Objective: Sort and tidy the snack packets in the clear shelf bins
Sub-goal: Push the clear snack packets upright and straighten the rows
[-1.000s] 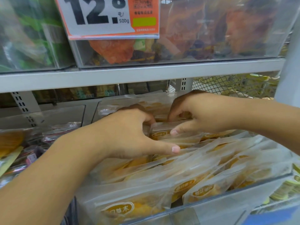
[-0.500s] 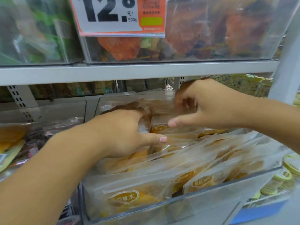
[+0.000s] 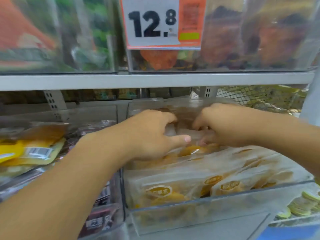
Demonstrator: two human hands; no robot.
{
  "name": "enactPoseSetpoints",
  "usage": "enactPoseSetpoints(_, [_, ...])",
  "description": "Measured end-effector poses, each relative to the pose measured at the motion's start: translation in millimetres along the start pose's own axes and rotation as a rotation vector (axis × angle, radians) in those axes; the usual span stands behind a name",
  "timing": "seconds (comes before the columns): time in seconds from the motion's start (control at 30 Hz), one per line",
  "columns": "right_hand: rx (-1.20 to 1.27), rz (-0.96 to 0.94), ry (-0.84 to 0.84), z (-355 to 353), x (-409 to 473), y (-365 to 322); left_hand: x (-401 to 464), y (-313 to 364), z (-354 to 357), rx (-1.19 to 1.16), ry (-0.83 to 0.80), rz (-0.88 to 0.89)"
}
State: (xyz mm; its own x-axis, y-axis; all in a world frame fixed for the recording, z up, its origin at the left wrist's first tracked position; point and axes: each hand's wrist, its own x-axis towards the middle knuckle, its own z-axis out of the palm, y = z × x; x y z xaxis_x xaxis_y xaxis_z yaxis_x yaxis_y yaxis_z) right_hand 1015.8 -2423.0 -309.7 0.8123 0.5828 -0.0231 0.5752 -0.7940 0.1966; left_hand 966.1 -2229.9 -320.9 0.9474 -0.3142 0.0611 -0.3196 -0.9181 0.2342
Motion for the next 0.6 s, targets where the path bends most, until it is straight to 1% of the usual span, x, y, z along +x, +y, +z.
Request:
enactPoseSetpoints(0.03, [-0.006, 0.004, 0.027, -3, -9, -6, -8, 0, -4, -0.004, 0.001, 0.025])
enactPoseSetpoints(0.07, [0.012, 0.001, 0.091, -5, -16, -14, -19, -2, -8, -0.012, 0.014, 0.045])
enactPoseSetpoints(0.13, [0.061, -0.053, 0.308, -12, -26, -43, -46, -16, -15, -0.017, 0.083, 0.061])
enactPoseSetpoints(0.2, [0.133, -0.225, 0.494, -22, -33, -81, -81, -42, -19, -0.032, 0.228, 0.036])
enactPoseSetpoints(0.23, [0.165, -0.307, 0.522, -28, -33, -101, -99, -59, -23, -0.038, 0.322, 0.001])
enactPoseSetpoints(0.27, [0.183, -0.359, 0.514, -34, -31, -121, -118, -78, -27, -0.027, 0.413, -0.056])
enactPoseSetpoints(0.3, [0.206, -0.368, 0.439, -43, -25, -141, -135, -95, -32, 0.0, 0.486, -0.123])
enactPoseSetpoints(0.33, [0.226, -0.359, 0.344, -51, -16, -161, -151, -112, -37, 0.027, 0.529, -0.205])
enactPoseSetpoints(0.37, [0.235, -0.364, 0.271, -57, -5, -180, -165, -127, -42, 0.042, 0.535, -0.309])
enactPoseSetpoints(0.4, [0.239, -0.397, 0.231, -58, 11, -195, -177, -141, -46, 0.062, 0.481, -0.44])
enactPoseSetpoints(0.43, [0.24, -0.428, 0.19, -58, 29, -209, -189, -152, -49, 0.108, 0.367, -0.575])
enactPoseSetpoints(0.47, [0.25, -0.447, 0.143, -56, 47, -222, -199, -163, -50, 0.151, 0.218, -0.684])
enactPoseSetpoints(0.5, [0.269, -0.45, 0.101, -54, 65, -232, -206, -172, -49, 0.158, 0.075, -0.748])
enactPoseSetpoints(0.53, [0.29, -0.442, 0.065, -53, 82, -241, -212, -177, -47, 0.134, -0.039, -0.776])
enactPoseSetpoints(0.57, [0.319, -0.438, 0.027, -51, 96, -248, -216, -181, -45, 0.091, -0.101, -0.775])
enactPoseSetpoints(0.6, [0.36, -0.443, -0.014, -50, 108, -254, -217, -185, -43, 0.044, -0.108, -0.758])
